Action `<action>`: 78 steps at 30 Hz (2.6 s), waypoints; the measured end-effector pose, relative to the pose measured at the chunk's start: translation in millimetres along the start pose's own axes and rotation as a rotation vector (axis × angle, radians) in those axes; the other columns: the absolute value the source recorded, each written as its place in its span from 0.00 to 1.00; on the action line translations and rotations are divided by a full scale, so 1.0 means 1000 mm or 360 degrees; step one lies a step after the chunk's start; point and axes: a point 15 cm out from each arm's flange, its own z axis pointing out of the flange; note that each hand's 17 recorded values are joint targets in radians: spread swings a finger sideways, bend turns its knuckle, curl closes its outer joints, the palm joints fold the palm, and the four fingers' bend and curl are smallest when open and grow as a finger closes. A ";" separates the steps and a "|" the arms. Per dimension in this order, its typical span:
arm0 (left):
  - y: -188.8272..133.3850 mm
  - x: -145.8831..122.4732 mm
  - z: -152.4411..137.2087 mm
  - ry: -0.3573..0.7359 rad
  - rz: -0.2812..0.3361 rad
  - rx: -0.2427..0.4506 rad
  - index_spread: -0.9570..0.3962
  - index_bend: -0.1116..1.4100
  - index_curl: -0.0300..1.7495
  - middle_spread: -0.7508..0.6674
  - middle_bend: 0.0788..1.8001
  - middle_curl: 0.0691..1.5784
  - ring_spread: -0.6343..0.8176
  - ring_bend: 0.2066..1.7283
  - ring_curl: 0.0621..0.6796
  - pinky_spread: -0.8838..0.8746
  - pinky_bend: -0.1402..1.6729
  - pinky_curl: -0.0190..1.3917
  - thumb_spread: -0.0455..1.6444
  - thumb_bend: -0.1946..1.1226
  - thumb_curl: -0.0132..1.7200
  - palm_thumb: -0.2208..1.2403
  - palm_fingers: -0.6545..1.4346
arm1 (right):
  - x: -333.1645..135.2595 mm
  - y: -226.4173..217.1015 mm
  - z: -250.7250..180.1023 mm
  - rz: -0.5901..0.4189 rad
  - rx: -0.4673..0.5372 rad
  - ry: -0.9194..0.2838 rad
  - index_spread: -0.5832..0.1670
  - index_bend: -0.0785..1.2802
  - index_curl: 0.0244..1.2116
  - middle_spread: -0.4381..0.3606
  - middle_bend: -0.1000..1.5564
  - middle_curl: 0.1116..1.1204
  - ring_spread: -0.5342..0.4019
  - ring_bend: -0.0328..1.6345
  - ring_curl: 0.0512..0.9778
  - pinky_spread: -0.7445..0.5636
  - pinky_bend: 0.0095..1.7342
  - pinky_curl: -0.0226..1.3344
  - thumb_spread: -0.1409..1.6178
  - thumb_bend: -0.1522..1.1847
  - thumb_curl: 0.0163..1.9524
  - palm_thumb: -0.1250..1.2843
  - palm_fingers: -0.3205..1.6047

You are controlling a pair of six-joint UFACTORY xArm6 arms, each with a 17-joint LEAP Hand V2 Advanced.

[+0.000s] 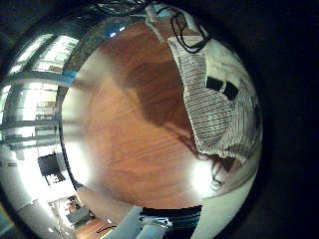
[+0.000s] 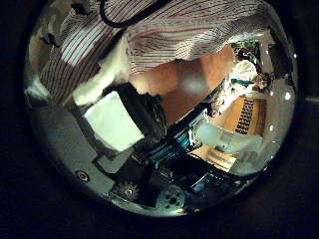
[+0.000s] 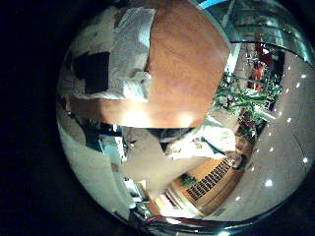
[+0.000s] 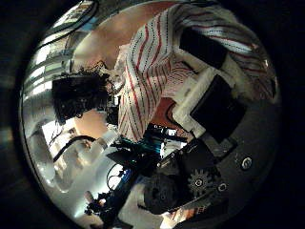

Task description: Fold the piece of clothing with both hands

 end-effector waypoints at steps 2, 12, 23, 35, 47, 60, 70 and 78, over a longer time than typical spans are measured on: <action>-0.001 -0.001 0.000 0.0001 0.0007 0.0004 0.43 0.29 0.37 0.21 0.41 0.42 0.11 0.51 0.48 0.15 0.60 0.36 0.79 0.22 0.27 0.57 0.74 | 0.000 0.000 0.000 0.0000 -0.0002 0.0000 0.25 0.65 0.89 0.34 0.79 0.73 0.34 0.83 0.75 0.40 0.70 0.71 0.80 0.11 0.27 0.79 0.72; 0.003 -0.010 -0.003 -0.0037 0.0158 -0.0104 0.29 0.30 0.42 0.14 0.49 0.44 0.07 0.60 0.60 0.10 0.64 0.36 0.94 0.30 0.32 0.64 0.90 | 0.000 0.000 0.002 -0.0002 -0.0009 -0.0001 0.24 0.65 0.89 0.34 0.79 0.74 0.34 0.82 0.76 0.39 0.69 0.72 0.80 0.11 0.27 0.79 0.72; 0.029 -0.021 -0.062 -0.0009 0.0269 -0.0391 0.24 0.20 0.49 0.12 0.52 0.50 0.11 0.69 0.71 0.12 0.69 0.39 1.00 0.48 0.34 0.67 0.84 | 0.003 0.003 -0.006 -0.0003 0.0026 0.0002 0.24 0.64 0.90 0.34 0.78 0.74 0.33 0.82 0.76 0.39 0.69 0.73 0.80 0.11 0.27 0.79 0.72; 0.061 -0.035 -0.153 0.0016 0.0346 -0.0711 0.21 0.19 0.56 0.11 0.50 0.55 0.12 0.72 0.75 0.13 0.72 0.39 0.99 0.63 0.37 0.62 0.82 | 0.001 0.028 -0.025 -0.0016 0.0050 0.0005 0.24 0.64 0.90 0.34 0.78 0.75 0.33 0.82 0.76 0.38 0.68 0.73 0.80 0.11 0.26 0.77 0.72; 0.070 -0.042 -0.158 0.0090 0.0329 -0.0853 0.20 0.18 0.60 0.09 0.47 0.58 0.12 0.72 0.75 0.13 0.73 0.40 0.98 0.75 0.39 0.55 0.82 | -0.008 0.034 -0.024 -0.0076 0.0019 -0.0042 0.23 0.64 0.90 0.34 0.78 0.75 0.33 0.82 0.77 0.39 0.68 0.74 0.80 0.11 0.26 0.77 0.73; 0.014 -0.085 -0.092 0.0244 0.0104 -0.0979 0.19 0.19 0.62 0.08 0.47 0.61 0.11 0.71 0.75 0.13 0.68 0.40 0.98 0.86 0.42 0.48 0.79 | -0.023 -0.049 0.026 -0.0134 -0.0216 -0.0055 0.23 0.64 0.90 0.34 0.78 0.76 0.33 0.81 0.77 0.39 0.68 0.74 0.81 0.11 0.26 0.76 0.72; -0.007 -0.100 -0.053 0.0265 0.0011 -0.1086 0.25 0.15 0.61 0.10 0.47 0.60 0.10 0.67 0.73 0.14 0.64 0.41 0.95 0.83 0.39 0.37 0.65 | -0.011 -0.091 0.049 -0.0079 -0.0260 -0.0072 0.22 0.36 0.83 0.28 0.61 0.68 0.28 0.80 0.73 0.27 0.66 0.68 0.82 0.10 0.24 0.68 0.46; -0.028 -0.134 -0.034 0.0277 -0.0145 -0.1023 0.40 0.16 0.55 0.14 0.46 0.57 0.13 0.64 0.67 0.16 0.63 0.43 0.86 0.62 0.27 0.21 0.56 | 0.038 -0.087 0.045 0.0077 -0.0172 -0.0119 0.17 0.18 0.55 0.41 0.33 0.44 0.52 0.53 0.49 0.64 0.51 0.56 0.80 0.09 0.21 0.57 0.12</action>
